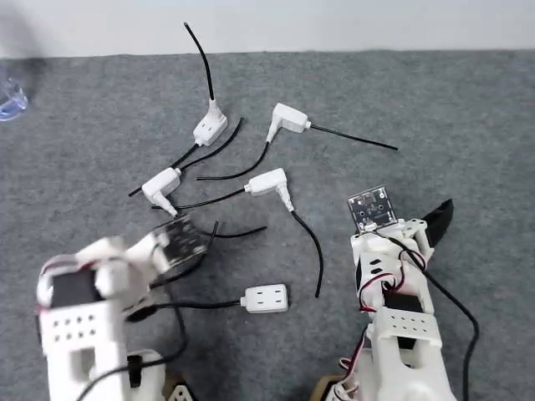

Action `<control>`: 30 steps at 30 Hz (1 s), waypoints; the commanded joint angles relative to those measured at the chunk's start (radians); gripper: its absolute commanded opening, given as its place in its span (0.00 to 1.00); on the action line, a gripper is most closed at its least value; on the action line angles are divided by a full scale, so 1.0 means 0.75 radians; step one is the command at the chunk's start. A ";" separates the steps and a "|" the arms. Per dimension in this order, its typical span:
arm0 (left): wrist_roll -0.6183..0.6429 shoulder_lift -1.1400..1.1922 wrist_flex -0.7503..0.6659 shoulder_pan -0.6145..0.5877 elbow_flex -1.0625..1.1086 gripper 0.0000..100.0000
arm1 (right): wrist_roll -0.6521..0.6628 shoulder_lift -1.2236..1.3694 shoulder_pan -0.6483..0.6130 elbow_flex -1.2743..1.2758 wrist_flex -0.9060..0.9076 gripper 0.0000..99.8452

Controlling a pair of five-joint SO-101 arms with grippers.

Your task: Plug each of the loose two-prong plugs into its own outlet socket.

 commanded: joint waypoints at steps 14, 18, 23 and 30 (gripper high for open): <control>-0.100 -0.620 -0.282 -0.415 0.449 0.27 | 0.018 0.005 -0.034 -0.008 -0.019 0.48; -0.094 -0.620 -0.417 -0.364 0.562 0.27 | 0.018 0.005 -0.034 -0.008 -0.017 0.48; -0.094 -0.618 -0.456 -0.352 0.572 0.27 | 0.018 0.005 -0.034 -0.002 -0.019 0.48; 0.076 -0.556 -0.274 -0.239 0.412 0.27 | 0.018 0.005 -0.034 -0.002 -0.021 0.48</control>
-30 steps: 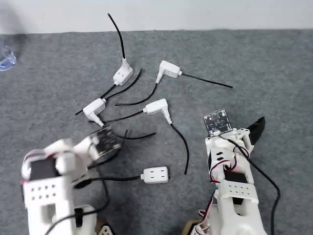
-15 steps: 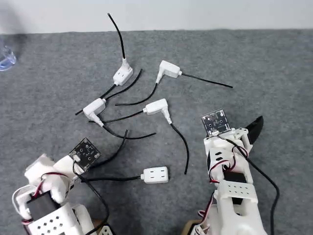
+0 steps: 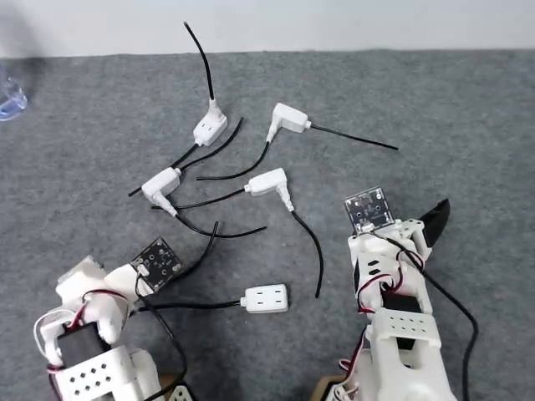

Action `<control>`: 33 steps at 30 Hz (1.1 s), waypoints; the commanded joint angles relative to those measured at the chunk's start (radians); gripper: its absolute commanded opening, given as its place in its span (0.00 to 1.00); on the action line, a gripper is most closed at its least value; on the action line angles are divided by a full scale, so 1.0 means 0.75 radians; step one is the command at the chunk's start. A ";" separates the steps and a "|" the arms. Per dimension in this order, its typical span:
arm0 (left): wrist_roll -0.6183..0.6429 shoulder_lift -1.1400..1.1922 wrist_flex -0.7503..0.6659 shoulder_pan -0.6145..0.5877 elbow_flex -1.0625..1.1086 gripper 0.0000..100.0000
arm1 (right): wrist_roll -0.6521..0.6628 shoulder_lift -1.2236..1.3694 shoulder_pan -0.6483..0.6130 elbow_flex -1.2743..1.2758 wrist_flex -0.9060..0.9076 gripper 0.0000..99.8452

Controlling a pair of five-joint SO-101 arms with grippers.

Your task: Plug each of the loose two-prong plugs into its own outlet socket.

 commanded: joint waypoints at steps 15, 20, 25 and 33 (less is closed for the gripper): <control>-0.158 0.820 0.278 0.209 -0.557 0.27 | 0.016 0.005 -0.011 -0.008 -0.021 0.48; -0.166 1.095 -0.098 0.117 -0.576 0.27 | 0.016 0.005 -0.011 -0.008 -0.024 0.48; -0.229 1.403 -0.115 0.104 -0.670 0.27 | 0.016 0.005 -0.011 -0.008 -0.028 0.48; -0.286 1.592 -0.166 0.104 -0.686 0.27 | 0.016 0.005 -0.011 -0.006 -0.030 0.48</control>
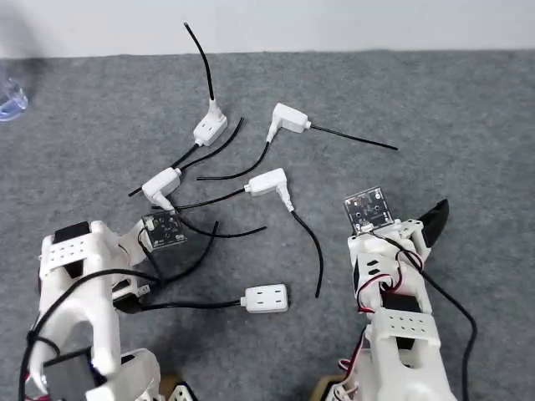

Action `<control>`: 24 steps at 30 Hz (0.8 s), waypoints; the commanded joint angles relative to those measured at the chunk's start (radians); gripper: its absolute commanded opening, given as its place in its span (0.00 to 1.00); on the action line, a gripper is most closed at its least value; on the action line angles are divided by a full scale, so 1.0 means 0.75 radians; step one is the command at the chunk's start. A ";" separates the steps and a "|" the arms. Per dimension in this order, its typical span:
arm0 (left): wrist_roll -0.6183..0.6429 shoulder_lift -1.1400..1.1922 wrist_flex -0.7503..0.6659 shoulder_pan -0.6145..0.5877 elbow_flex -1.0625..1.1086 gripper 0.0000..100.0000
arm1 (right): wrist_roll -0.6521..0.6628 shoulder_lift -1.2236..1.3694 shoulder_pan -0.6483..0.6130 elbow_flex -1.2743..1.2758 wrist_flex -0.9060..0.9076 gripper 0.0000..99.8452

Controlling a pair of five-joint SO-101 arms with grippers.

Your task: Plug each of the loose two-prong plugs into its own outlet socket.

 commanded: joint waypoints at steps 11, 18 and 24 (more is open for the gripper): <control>-0.037 0.172 -0.160 -0.006 -0.075 0.14 | 0.016 0.003 -0.009 -0.006 -0.030 0.48; -0.037 0.172 -0.160 0.002 -0.081 0.02 | 0.016 0.003 -0.009 -0.006 -0.030 0.48; -0.037 0.170 0.166 0.002 -0.312 0.02 | 0.016 0.003 -0.011 -0.006 -0.030 0.48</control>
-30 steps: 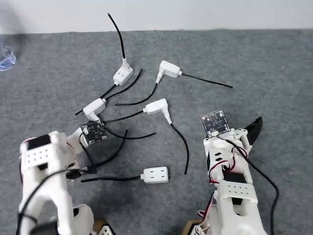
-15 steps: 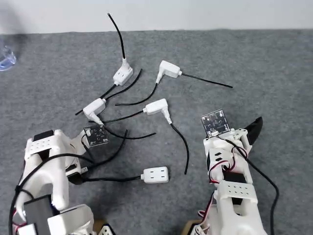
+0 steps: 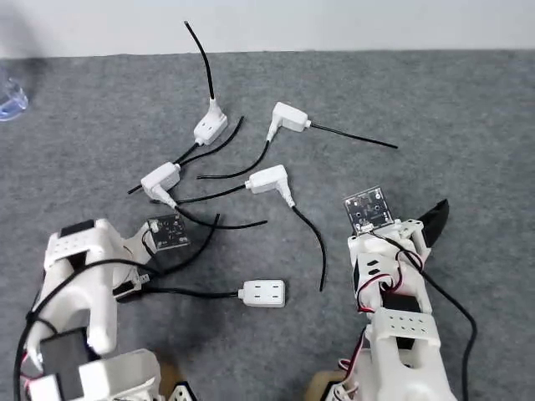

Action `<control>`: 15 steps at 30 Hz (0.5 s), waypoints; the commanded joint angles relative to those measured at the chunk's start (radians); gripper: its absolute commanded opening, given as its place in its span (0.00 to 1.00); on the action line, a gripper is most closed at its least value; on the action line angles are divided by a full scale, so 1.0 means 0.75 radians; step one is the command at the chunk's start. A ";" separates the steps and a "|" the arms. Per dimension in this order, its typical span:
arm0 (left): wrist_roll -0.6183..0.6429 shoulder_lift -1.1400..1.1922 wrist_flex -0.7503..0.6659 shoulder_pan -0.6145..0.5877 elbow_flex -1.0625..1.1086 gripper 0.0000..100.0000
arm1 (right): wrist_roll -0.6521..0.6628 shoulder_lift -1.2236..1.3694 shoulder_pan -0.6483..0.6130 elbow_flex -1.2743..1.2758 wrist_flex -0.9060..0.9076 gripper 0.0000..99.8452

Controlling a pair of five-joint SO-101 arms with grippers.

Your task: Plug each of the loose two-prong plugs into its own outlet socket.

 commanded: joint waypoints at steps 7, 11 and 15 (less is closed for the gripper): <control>-0.061 -0.016 0.741 -0.008 -0.647 0.02 | 0.055 0.003 -0.030 -0.002 -0.030 0.48; -0.055 -0.016 0.765 0.068 -0.672 0.02 | 0.057 0.003 -0.030 -0.002 -0.030 0.48; 0.092 -0.016 0.759 0.305 -0.670 0.01 | 0.055 0.003 -0.024 -0.002 -0.030 0.48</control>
